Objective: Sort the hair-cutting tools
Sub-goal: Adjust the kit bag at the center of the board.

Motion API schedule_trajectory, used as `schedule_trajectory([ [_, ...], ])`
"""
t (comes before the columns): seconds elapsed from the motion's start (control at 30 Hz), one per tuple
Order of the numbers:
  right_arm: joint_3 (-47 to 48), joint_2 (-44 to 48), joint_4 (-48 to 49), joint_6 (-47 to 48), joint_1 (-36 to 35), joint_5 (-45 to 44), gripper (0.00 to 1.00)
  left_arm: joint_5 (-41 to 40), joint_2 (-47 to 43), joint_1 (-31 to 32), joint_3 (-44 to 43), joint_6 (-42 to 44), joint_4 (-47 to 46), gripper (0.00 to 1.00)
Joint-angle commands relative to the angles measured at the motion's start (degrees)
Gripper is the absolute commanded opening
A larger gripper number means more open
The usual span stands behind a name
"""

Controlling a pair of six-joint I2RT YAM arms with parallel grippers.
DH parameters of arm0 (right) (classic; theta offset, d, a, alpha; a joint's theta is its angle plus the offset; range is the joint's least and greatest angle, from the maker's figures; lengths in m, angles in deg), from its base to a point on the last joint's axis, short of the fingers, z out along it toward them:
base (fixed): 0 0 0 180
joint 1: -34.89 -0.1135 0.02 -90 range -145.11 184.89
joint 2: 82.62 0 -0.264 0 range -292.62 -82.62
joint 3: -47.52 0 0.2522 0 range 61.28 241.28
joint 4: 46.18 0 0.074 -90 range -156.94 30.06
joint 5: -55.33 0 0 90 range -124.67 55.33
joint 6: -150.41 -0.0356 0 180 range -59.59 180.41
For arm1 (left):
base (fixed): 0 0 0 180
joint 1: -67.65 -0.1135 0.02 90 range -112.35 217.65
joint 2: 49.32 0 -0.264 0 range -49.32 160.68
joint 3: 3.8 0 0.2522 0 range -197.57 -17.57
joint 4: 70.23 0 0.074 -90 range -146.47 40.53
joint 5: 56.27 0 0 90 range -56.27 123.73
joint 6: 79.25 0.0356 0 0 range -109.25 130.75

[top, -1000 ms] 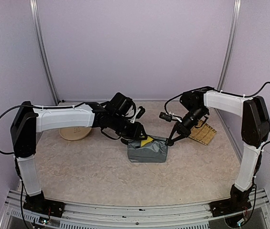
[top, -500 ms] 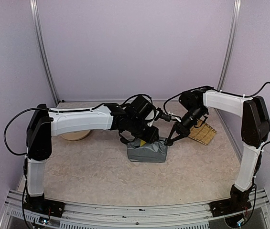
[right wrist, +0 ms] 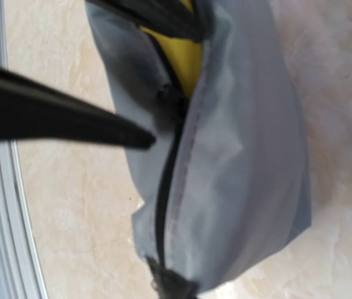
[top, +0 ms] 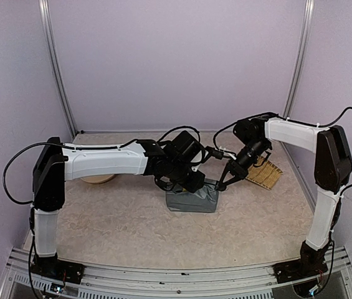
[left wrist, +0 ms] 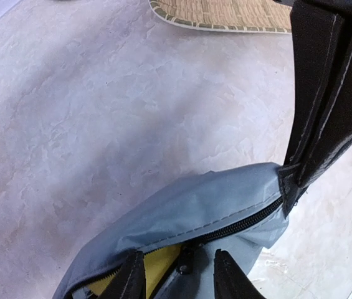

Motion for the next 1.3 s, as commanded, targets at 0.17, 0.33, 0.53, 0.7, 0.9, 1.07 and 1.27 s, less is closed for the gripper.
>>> schedule_trajectory([
  [0.17, 1.2, 1.2, 0.7, 0.4, -0.8, 2.5, 0.00, -1.0, 2.9, 1.4, -1.8, 2.8, 2.9, 0.29],
  [0.33, 1.1, 1.6, 0.7, 0.4, -0.8, 2.4, 0.00, -2.1, 4.8, 2.3, -4.3, 4.0, 4.8, 0.29],
  [0.53, 1.8, 1.2, 0.2, 0.6, -0.8, 3.8, 0.00, -4.5, 5.3, 3.7, -4.5, 5.2, 6.4, 0.25],
  [0.7, 2.5, 0.7, -0.2, 0.8, -0.8, 4.4, 0.00, -4.9, 2.9, 3.9, -0.5, 3.4, 1.6, 0.29],
  [0.9, 2.4, 0.8, 0.0, 1.0, -0.7, 5.3, 0.00, -6.0, -4.8, 3.9, 9.7, 1.6, -10.3, 0.39],
  [1.07, 2.4, 0.3, -0.3, 1.9, -0.7, 7.3, 0.00, -6.5, -5.4, 3.4, 11.7, 1.4, -12.5, 0.38],
  [1.27, 1.9, 0.8, -0.8, 3.0, -0.7, 8.8, 0.00, -5.9, -4.9, 2.8, 11.9, 1.6, -12.7, 0.35],
])
